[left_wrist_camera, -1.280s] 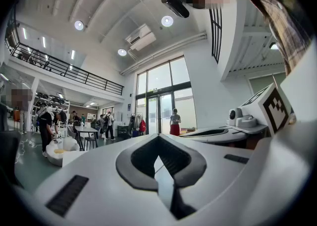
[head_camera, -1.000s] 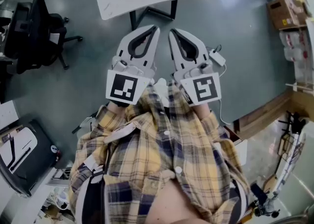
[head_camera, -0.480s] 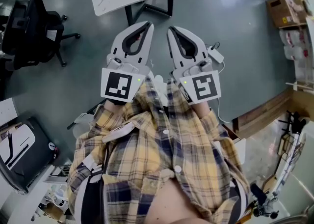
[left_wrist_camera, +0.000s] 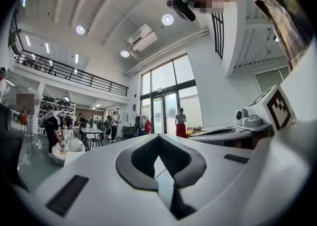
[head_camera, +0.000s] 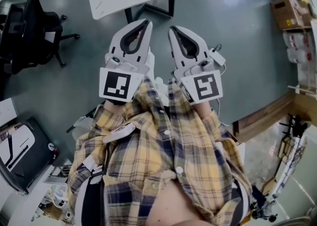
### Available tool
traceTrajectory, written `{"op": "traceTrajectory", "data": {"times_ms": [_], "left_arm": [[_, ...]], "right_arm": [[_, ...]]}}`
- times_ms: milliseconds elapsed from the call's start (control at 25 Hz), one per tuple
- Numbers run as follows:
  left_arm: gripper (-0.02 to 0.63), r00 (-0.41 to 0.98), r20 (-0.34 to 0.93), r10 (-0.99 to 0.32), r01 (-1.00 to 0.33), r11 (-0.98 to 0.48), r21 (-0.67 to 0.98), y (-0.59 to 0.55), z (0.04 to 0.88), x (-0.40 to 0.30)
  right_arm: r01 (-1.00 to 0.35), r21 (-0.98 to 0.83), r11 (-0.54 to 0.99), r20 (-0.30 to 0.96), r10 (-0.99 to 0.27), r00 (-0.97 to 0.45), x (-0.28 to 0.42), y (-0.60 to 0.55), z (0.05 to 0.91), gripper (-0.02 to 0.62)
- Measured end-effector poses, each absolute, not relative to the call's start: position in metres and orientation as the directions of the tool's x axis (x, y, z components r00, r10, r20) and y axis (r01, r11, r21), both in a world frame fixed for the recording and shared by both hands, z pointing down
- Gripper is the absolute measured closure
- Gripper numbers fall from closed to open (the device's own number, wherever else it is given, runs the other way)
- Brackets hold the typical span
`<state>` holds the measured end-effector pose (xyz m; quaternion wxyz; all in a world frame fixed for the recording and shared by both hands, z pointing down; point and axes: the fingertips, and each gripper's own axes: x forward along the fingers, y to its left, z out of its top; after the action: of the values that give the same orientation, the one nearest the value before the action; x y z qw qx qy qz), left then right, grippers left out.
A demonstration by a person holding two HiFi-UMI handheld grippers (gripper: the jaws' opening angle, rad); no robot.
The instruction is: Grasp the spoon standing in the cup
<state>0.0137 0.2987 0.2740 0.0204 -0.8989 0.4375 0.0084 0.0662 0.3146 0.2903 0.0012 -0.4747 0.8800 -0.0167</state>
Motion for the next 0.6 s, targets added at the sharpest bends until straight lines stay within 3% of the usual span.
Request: {"op": "traceTrajectory", "data": {"times_ms": [600], "left_arm": [[0.592,0.632,-0.019,-0.775,-0.775,-0.632,-0.001,0.149,0.279,0.000]], "right_arm": [[-0.838,-0.042,0.544,0.040,-0.837,-0.546,0.048,0.165,0.294,0.565]]}}
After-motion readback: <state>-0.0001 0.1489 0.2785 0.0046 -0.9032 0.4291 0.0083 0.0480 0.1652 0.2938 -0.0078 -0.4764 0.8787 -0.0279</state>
